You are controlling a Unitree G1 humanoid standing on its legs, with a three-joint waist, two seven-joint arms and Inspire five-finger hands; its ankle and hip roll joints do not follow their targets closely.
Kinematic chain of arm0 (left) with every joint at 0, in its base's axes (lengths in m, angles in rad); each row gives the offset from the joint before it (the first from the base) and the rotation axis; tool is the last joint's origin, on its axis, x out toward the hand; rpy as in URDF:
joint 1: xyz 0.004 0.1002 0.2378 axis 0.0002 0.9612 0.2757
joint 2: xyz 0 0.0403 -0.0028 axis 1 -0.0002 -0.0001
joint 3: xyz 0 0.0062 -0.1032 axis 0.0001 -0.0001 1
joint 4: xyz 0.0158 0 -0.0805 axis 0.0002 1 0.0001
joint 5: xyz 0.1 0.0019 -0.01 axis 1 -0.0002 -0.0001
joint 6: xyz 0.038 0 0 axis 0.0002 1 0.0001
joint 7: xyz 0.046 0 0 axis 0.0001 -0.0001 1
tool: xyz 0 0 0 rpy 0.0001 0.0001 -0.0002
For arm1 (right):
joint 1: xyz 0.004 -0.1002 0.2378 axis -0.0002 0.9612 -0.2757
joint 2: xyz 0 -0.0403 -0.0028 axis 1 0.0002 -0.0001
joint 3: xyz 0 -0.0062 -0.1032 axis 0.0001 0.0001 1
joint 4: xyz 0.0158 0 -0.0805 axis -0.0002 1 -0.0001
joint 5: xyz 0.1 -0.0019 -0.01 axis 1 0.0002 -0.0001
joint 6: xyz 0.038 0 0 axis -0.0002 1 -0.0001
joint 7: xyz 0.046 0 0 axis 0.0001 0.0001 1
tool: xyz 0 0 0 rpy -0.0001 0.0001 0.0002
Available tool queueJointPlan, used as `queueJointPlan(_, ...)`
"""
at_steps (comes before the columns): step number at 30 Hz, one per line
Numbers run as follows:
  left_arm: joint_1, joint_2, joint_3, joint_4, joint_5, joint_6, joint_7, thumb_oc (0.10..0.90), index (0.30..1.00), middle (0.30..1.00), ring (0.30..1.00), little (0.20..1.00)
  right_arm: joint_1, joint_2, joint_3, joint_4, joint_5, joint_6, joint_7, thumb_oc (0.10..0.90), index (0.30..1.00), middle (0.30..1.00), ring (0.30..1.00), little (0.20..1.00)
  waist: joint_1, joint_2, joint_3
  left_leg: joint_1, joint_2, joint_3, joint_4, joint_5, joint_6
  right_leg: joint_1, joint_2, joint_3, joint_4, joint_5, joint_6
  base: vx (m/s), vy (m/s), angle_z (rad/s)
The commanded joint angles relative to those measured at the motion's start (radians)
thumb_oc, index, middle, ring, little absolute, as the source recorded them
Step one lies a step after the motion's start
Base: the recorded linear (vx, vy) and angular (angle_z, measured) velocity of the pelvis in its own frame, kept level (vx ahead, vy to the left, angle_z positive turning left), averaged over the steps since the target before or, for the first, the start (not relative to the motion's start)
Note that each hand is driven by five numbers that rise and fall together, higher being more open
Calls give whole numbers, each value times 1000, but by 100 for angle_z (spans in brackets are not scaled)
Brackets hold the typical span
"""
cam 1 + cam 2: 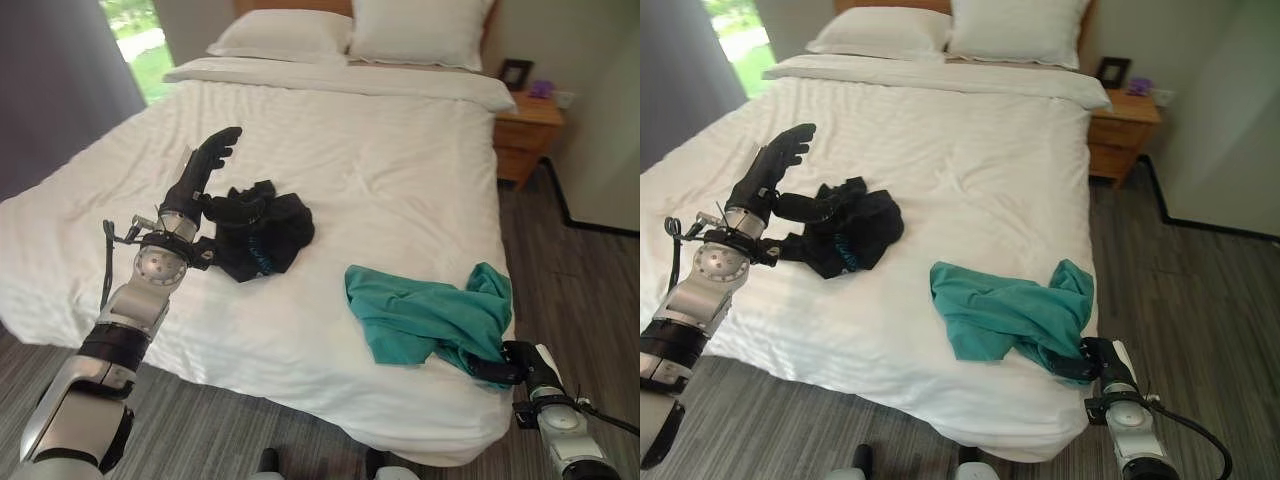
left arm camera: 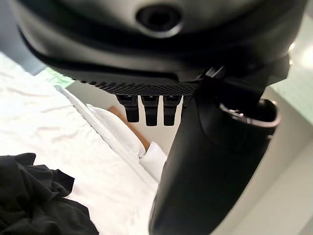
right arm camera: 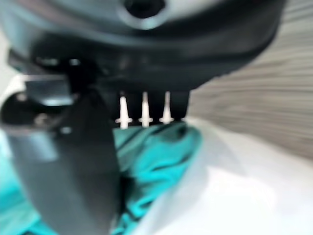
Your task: Pick up bed clothes into laundry basket.
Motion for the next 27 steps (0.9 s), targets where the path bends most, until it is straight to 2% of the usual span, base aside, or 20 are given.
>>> queueJointPlan(1,-193,89,27,17,235,18,97,800,900,900,900,900,133,18,65,78,0,44,20,400,300,300,300,300,-19,-5,-7,-39,-17,23,44,3,2,143,-34,-60,36,-145,48,80,188,-25)
queueJointPlan(3,-272,120,-74,24,437,67,97,800,900,900,900,900,164,48,80,86,-6,39,32,400,300,300,300,300,-29,-7,-3,-39,-38,48,18,-6,22,127,-55,-56,37,-130,69,66,222,-6)
queueJointPlan(4,-279,114,-72,21,436,62,106,800,900,900,900,900,169,58,79,83,-6,39,36,400,300,300,300,300,-27,-15,-4,-37,-43,57,6,-8,27,115,-62,-52,38,-123,74,27,218,-2)
queueJointPlan(5,-315,123,-119,51,535,91,103,800,900,900,900,900,176,68,89,81,-9,35,36,400,300,300,300,300,-31,-18,-2,-40,-50,68,-11,-4,35,102,-68,-47,36,-112,83,10,197,-5)
queueJointPlan(8,-381,137,-189,62,645,119,119,800,900,900,900,900,175,93,121,65,-8,24,46,400,300,300,300,300,-36,-34,17,-63,-70,92,-50,1,50,42,-84,-39,37,-67,108,-31,179,-16)
queueJointPlan(14,-470,133,-278,115,674,124,119,800,900,900,900,900,146,98,169,45,-6,19,49,400,300,300,300,300,-36,-59,45,-84,-79,100,-58,-1,61,21,-94,-41,24,-20,123,-20,101,-11)
queueJointPlan(15,-499,122,-323,154,700,134,116,800,900,900,900,900,129,89,185,18,-2,15,46,400,300,300,300,300,-40,-71,60,-94,-80,102,-62,0,64,4,-92,-38,22,-6,126,-48,28,-2)
queueJointPlan(19,-529,90,-370,204,676,123,97,800,900,900,900,900,88,86,201,-5,18,6,34,400,300,300,300,300,-41,-88,88,-122,-77,102,-63,5,68,-31,-87,-32,19,19,129,-74,46,-6)
queueJointPlan(22,-513,40,-439,313,688,118,13,800,900,900,900,900,69,78,219,-67,25,3,34,400,300,300,300,300,-49,-110,125,-147,-68,108,-71,18,68,-58,-76,-28,6,52,129,-61,36,-4)
queueJointPlan(24,-513,23,-446,341,689,122,-1,800,900,900,900,900,69,82,220,-75,27,4,37,400,300,300,300,300,-49,-116,131,-155,-66,108,-73,21,67,-64,-73,-28,-1,58,129,-17,5,-4)
queueJointPlan(25,-472,-23,-479,460,708,120,-74,800,900,900,900,900,62,91,223,-86,41,10,36,400,300,300,300,300,-57,-127,144,-158,-62,111,-76,22,67,-68,-69,-27,-9,66,129,0,0,0)
queueJointPlan(27,-461,-39,-490,515,727,124,-100,800,900,900,900,900,62,91,227,-92,39,13,43,400,300,300,300,300,-59,-132,145,-166,-58,117,-78,25,66,-78,-65,-21,-15,76,129,0,0,0)
